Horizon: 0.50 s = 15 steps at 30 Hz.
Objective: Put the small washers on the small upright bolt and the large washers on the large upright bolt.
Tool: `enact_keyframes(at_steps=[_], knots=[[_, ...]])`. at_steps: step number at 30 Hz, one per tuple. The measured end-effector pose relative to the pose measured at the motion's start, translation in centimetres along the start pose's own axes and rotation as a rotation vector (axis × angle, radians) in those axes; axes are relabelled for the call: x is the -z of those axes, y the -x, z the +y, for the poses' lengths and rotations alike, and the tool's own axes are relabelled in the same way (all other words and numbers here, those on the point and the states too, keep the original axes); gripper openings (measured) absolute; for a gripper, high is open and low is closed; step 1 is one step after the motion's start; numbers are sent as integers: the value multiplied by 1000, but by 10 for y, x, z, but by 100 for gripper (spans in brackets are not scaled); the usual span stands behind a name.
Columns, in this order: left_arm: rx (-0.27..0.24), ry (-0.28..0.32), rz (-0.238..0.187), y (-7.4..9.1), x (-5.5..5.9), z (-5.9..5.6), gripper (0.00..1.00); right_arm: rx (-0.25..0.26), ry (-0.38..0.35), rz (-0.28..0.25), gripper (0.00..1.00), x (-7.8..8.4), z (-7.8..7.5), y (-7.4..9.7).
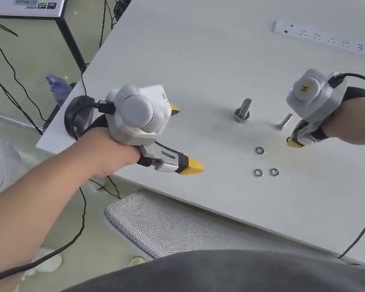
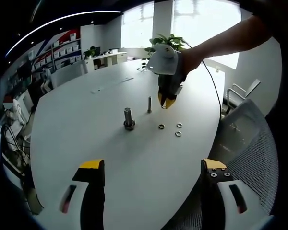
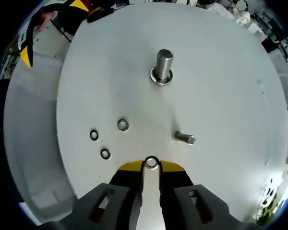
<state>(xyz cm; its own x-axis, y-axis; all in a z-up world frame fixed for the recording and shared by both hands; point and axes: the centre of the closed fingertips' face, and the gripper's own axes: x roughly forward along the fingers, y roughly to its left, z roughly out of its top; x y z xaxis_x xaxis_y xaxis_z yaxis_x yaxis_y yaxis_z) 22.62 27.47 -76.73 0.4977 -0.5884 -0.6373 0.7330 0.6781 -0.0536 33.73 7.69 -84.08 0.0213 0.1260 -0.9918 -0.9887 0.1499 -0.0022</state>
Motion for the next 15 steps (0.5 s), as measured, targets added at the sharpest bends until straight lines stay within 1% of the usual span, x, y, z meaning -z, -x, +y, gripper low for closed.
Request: enact_keyframes(at_steps=[4, 8, 12, 15], knots=[[2, -3, 2, -1, -1, 0, 82, 5, -28, -6, 12, 10, -4, 6], [6, -7, 3, -3, 0, -2, 82, 11, -32, -3, 12, 16, -8, 10], [5, 0, 3, -3, 0, -3, 82, 18, -43, -16, 12, 14, -14, 13], [4, 2, 10, -4, 3, -3, 83, 25, -56, -40, 12, 6, -21, 18]])
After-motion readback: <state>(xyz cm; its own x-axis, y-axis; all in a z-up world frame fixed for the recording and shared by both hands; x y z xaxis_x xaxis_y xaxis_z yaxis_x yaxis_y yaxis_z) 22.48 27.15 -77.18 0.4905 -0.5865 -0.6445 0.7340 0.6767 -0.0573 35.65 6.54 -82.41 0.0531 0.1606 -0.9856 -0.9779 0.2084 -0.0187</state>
